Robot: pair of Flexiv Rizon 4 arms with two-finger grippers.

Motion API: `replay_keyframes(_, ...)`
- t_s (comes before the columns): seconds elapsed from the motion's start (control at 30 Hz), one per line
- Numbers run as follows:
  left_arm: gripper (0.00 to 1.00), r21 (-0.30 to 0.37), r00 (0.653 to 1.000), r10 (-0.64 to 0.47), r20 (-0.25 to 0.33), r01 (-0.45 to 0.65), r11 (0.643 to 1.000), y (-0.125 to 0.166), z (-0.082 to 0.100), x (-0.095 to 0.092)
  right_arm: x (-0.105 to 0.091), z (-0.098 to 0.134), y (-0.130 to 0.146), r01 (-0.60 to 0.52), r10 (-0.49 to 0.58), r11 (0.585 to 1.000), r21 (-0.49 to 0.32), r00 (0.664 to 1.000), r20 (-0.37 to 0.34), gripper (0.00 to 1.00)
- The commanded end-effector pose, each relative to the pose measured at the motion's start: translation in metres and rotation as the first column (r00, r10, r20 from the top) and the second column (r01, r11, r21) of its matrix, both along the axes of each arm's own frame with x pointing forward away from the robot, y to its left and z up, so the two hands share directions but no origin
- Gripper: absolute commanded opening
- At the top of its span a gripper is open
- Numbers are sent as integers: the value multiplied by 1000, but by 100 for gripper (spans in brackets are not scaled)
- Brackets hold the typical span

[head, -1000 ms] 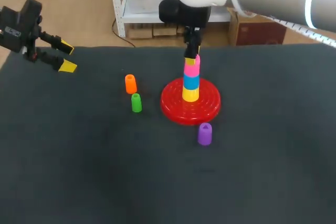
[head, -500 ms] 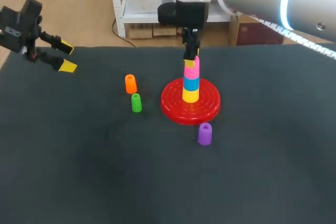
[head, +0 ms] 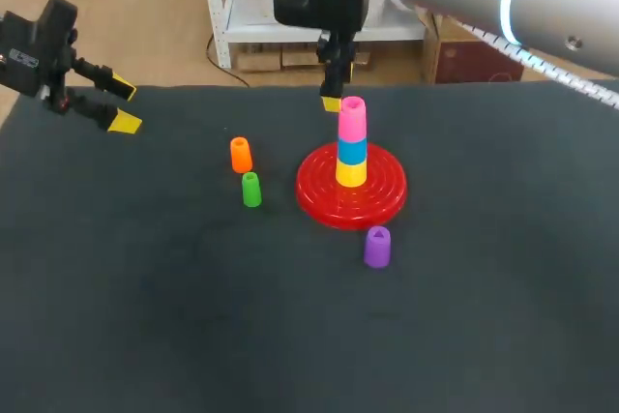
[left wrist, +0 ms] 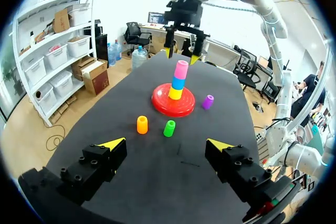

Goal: Pick up and stack the cylinders on the red base in this order: pink,purple,orange,green

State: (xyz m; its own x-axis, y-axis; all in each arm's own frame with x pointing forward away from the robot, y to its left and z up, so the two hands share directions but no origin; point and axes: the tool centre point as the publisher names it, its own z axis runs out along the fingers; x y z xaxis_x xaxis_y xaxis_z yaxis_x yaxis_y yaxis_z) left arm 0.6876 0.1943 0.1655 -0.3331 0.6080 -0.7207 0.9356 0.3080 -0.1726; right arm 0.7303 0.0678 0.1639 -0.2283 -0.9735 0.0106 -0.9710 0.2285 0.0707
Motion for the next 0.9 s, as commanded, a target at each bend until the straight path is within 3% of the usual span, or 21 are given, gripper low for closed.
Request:
replay_keyframes(0.03, 100, -1, 1000, 0, 2, 0, 1000, 0, -1, 0, -23, 14, 5, -35, 35, 999, -4, 990, 137, 100)
replay_keyframes(0.37, 100, -1, 1000, 0, 2, 0, 1000, 0, -1, 0, -20, -1, 53, -157, 154, 987, 19, 983, 101, 100)
replay_keyframes(0.53, 100, -1, 1000, 0, 2, 0, 1000, 0, -1, 0, -42, -14, 65, -195, 192, 981, 20, 978, 85, 100)
replay_keyframes(0.67, 100, -1, 1000, 0, 2, 0, 1000, 0, -1, 0, -48, -25, 71, -212, 210, 977, 29, 976, 63, 100)
replay_keyframes(0.8, 100, -1, 1000, 0, 2, 0, 1000, 0, -1, 0, -61, -23, 73, -214, 210, 976, 42, 975, 69, 100)
replay_keyframes(0.9, 100, -1, 1000, 0, 2, 0, 1000, 0, -1, 0, -81, -23, 70, -228, 224, 973, 37, 971, 89, 100)
